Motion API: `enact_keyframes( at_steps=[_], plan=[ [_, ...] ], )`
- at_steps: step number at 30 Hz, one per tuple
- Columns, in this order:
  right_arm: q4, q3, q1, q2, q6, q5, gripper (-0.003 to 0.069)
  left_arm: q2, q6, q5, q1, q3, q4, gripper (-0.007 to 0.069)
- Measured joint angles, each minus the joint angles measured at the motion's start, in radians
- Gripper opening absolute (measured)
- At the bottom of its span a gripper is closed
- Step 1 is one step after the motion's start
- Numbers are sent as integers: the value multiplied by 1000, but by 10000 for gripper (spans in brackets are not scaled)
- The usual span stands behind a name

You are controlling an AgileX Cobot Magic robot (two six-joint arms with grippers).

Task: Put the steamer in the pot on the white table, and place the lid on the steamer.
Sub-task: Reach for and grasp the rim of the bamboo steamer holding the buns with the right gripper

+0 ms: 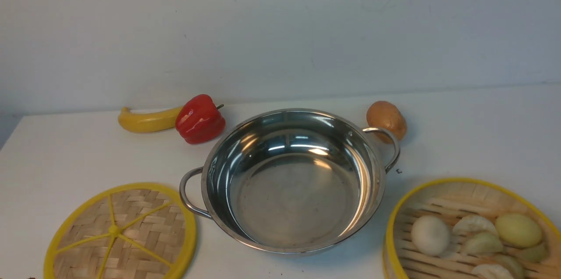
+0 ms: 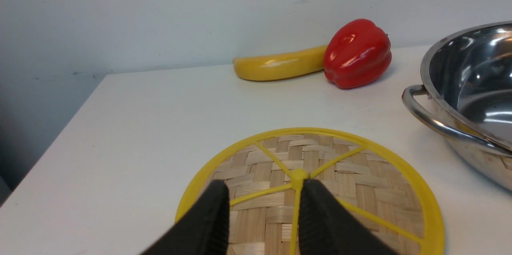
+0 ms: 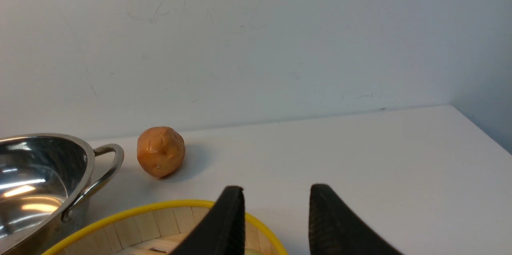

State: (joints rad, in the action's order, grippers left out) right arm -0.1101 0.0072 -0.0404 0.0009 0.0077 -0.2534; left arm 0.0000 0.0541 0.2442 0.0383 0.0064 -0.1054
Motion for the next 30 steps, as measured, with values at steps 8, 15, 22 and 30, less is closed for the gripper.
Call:
enact_keyframes(
  at_steps=[8,15,22,30],
  plan=[
    [0,0,0,0,0,0,243,0,0,0,0,0,0,241],
    [0,0,0,0,0,0,243,0,0,0,0,0,0,241],
    [-119,0,0,-1,71,19,243,0,137,-45,0,0,226,241],
    [-466,0,0,-1,296,42,243,0,229,-57,0,0,508,241]
  ],
)
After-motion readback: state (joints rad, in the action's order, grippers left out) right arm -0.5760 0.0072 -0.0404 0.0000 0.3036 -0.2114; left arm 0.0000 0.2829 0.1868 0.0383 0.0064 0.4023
